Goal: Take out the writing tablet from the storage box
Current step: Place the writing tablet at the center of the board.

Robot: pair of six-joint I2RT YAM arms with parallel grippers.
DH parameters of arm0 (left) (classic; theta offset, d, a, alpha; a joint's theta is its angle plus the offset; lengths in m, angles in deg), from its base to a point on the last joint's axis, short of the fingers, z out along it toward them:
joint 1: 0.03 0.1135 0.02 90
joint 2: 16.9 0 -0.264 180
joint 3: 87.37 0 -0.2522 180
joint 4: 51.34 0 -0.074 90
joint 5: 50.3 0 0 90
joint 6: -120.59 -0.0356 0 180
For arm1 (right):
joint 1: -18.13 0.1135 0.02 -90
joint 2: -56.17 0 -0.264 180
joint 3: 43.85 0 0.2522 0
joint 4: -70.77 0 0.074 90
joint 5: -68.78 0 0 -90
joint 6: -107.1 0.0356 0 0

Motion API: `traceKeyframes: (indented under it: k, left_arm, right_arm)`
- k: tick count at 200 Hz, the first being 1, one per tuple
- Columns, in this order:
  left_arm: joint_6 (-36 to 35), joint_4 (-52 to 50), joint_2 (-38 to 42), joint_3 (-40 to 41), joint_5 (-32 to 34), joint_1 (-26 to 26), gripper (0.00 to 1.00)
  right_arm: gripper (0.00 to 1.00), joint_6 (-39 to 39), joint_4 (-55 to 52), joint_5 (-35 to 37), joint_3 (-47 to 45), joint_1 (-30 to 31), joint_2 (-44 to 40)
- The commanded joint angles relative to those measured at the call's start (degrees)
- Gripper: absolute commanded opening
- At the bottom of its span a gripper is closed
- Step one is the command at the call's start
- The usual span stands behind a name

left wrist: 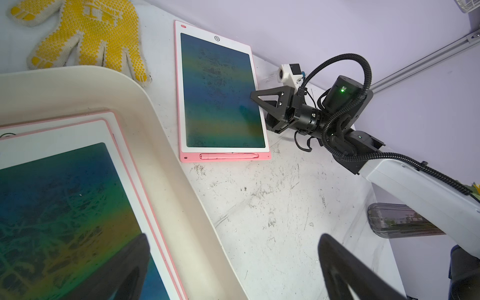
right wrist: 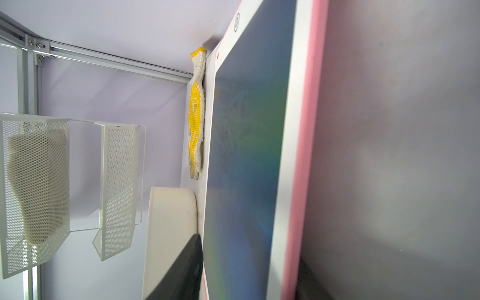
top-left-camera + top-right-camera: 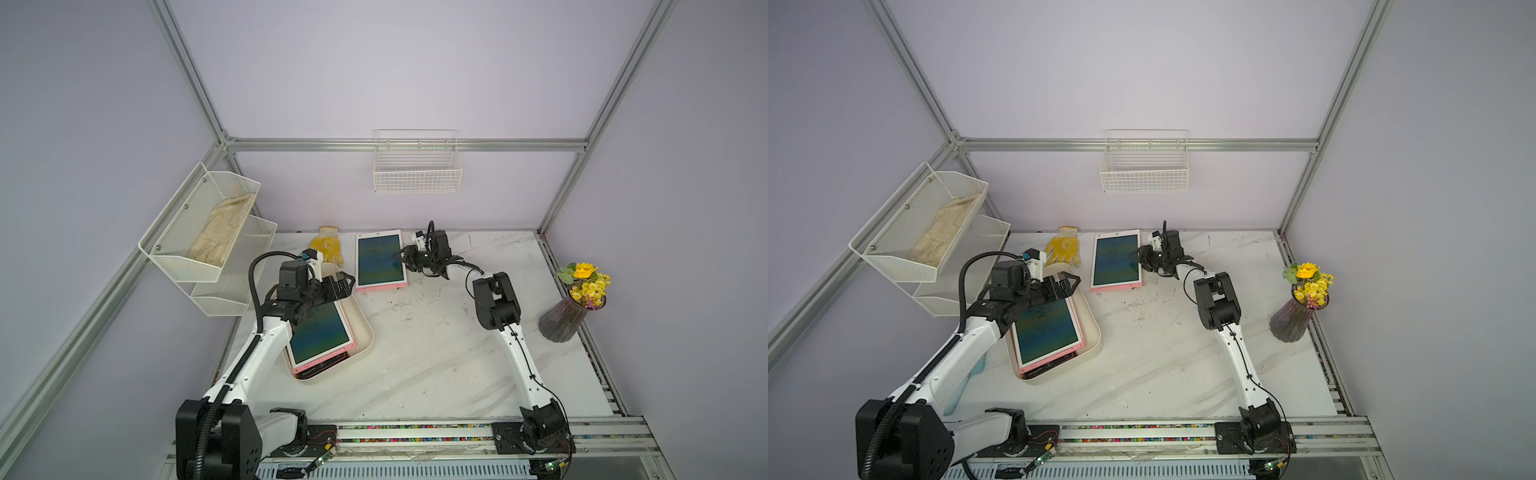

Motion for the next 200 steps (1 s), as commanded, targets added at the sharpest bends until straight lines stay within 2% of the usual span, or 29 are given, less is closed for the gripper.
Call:
traceKeyframes:
  k: [1,97,130,200]
  left_arm:
    - [-0.74,1.58,-1.43,1.13,-1.93,0.62,1.00]
    - [-1.22,2.22,-2.65,0.75,-3.07,2.25,1.00]
    - [-1.21,2.31,-2.68,0.57,-3.79,2.54,1.00]
    - [-1.38,1.62,-1.67,0.77,-3.42,3.20,1.00]
  right_arm:
    - [0.49,-2.48,-6.78,5.03,-2.28,-0.09,-0.74]
    - [0.49,-3.54,-4.87,7.75,-14.13,1.10,-6.59]
    - [0.51,-5.04,-7.81,9.84,-11.99,1.19,-5.90]
    - [0.54,-10.73,-20.61,21.85,0.12,2.03,-2.82]
